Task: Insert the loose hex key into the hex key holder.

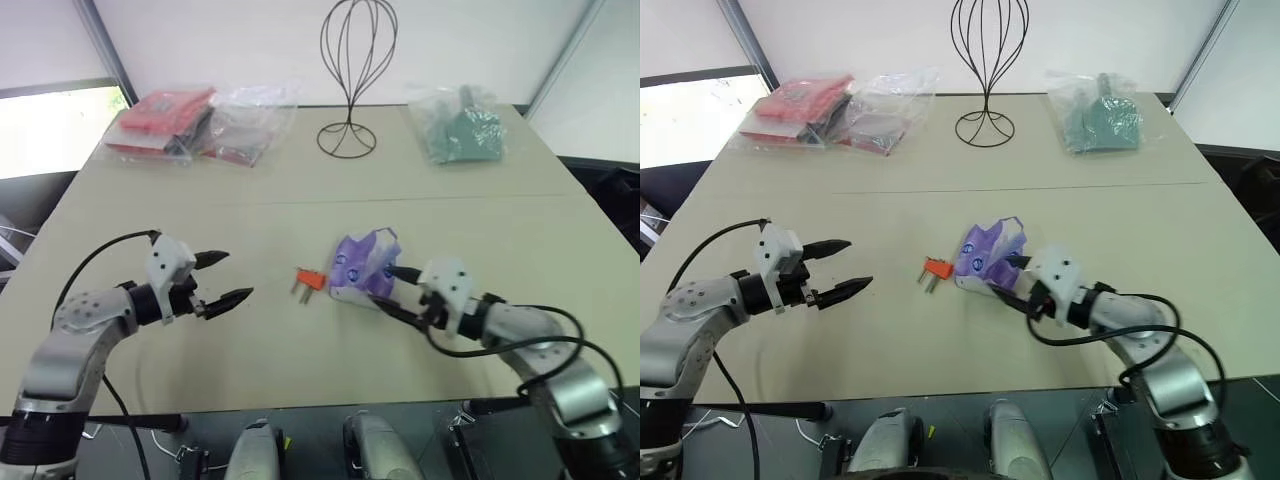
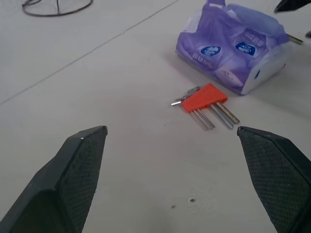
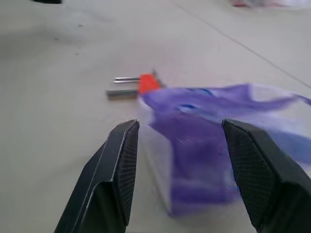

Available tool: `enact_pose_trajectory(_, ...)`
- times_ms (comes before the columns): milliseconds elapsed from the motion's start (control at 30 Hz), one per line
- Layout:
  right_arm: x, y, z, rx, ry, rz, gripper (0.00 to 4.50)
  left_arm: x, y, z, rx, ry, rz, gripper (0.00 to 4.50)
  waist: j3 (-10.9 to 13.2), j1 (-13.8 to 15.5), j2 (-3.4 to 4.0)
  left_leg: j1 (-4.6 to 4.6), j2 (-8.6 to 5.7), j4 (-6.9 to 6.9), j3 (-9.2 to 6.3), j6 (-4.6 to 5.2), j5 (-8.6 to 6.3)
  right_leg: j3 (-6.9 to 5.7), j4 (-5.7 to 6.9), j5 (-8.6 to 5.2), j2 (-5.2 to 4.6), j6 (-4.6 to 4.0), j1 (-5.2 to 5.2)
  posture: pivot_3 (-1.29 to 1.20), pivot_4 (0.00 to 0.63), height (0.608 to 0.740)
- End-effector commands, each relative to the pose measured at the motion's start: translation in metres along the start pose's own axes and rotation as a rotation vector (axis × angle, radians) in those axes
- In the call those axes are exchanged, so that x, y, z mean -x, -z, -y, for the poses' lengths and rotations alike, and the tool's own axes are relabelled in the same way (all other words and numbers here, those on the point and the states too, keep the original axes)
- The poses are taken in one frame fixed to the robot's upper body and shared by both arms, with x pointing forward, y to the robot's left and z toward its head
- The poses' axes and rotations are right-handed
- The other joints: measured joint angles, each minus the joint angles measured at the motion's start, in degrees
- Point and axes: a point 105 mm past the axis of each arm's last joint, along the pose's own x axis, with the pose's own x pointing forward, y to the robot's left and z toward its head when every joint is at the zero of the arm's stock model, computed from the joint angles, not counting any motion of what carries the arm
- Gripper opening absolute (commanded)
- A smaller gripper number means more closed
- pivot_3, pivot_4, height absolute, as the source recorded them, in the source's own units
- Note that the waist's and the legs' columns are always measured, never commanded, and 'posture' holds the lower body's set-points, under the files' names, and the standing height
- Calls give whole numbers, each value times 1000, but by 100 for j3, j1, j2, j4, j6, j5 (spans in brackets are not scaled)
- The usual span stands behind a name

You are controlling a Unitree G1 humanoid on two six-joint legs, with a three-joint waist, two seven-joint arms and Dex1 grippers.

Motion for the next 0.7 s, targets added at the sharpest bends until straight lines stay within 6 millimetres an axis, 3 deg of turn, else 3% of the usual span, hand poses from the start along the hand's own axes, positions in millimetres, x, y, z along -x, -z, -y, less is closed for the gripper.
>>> enact_pose_trajectory(33,-9,-4,-4,69,-32,7,2791,1,-8,-5,-27,-24,28,4500,0,-2,0,0,0,2,2,0,0,0,0,0,-1,1,0,0,150,740)
enact_pose_trajectory(333,-22,33,23,229,107,-141,2791,-5,-4,3,-5,-57,57,4500,2,-17,-3,4,0,32,1,0,0,1,41,-1,-1,0,-2,0,150,740)
enact_pose_trajectory(433,-22,33,24,238,118,-127,1909,-6,-3,2,0,-74,60,4500,2,-19,-3,9,1,38,0,0,0,1,53,0,1,-1,-2,0,150,740)
enact_pose_trajectory(567,-20,23,26,233,138,-75,30,-6,1,1,4,-80,56,4500,2,-19,-3,9,1,43,-1,0,1,2,58,0,1,-1,-2,0,150,740)
enact_pose_trajectory(700,-17,11,31,224,170,-24,30,-7,4,-1,4,-85,51,4500,2,-19,-3,7,0,43,-1,0,0,3,56,0,1,-1,-2,0,150,740)
